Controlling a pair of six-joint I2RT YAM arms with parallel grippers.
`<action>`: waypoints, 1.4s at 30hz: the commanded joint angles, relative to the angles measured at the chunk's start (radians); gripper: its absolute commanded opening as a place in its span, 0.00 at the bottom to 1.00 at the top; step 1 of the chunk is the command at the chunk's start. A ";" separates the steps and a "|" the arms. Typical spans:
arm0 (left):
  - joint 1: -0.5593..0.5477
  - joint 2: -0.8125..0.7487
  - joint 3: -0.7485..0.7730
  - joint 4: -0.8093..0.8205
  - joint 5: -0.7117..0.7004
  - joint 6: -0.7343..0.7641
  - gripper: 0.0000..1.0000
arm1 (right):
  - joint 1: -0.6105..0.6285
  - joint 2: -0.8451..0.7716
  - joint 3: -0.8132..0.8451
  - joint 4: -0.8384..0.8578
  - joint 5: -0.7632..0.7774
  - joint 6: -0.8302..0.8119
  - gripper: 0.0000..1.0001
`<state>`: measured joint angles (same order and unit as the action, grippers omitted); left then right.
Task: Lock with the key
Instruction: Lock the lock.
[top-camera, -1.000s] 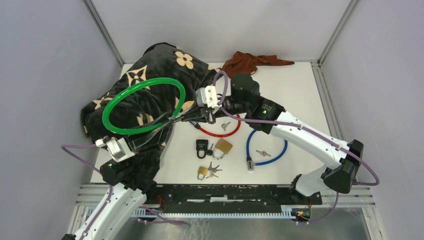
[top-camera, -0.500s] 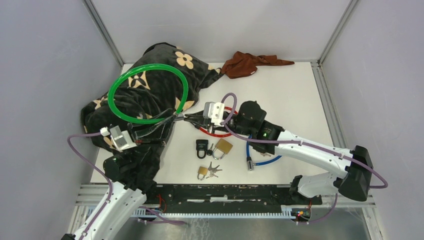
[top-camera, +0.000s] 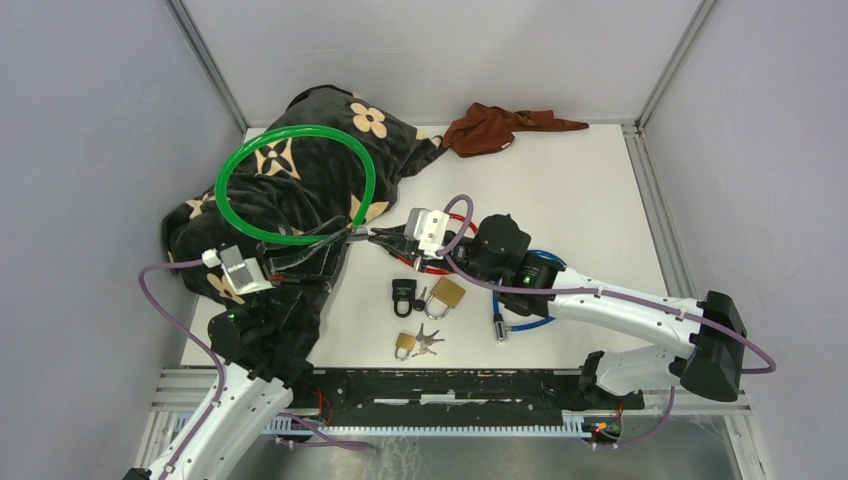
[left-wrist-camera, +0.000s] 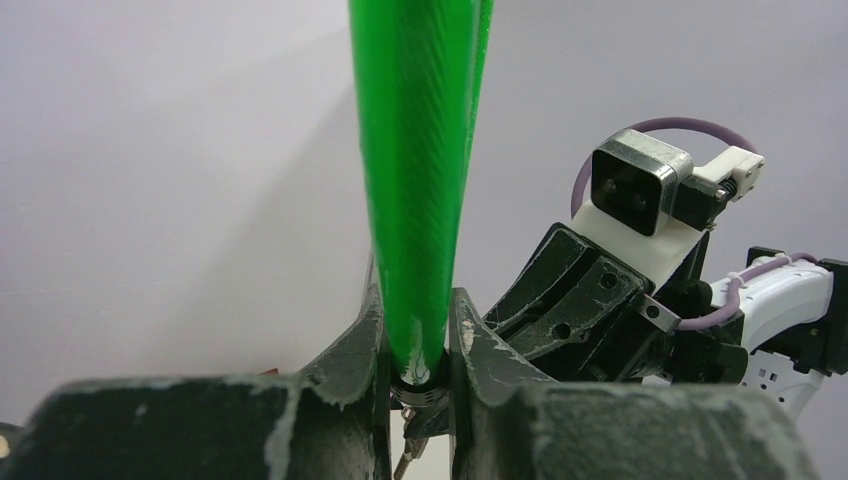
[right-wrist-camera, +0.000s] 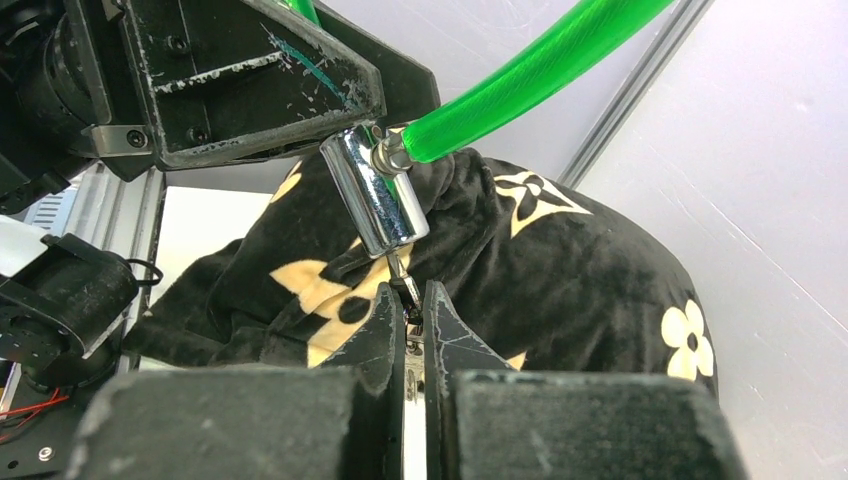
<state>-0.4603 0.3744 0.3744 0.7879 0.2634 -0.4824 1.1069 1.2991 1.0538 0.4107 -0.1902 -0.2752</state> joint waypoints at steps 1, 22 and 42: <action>0.009 0.002 -0.018 -0.063 -0.062 -0.027 0.02 | 0.010 -0.029 0.024 0.232 0.131 -0.016 0.00; 0.013 -0.006 -0.018 0.161 0.035 0.160 0.02 | -0.132 -0.052 0.092 -0.163 -0.445 -0.065 0.73; 0.014 0.021 -0.020 0.087 0.174 0.141 0.02 | -0.215 0.037 0.163 0.447 -0.425 0.587 0.47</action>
<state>-0.4526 0.3893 0.3351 0.8597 0.4042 -0.3580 0.8883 1.3075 1.1507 0.7898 -0.6601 0.2466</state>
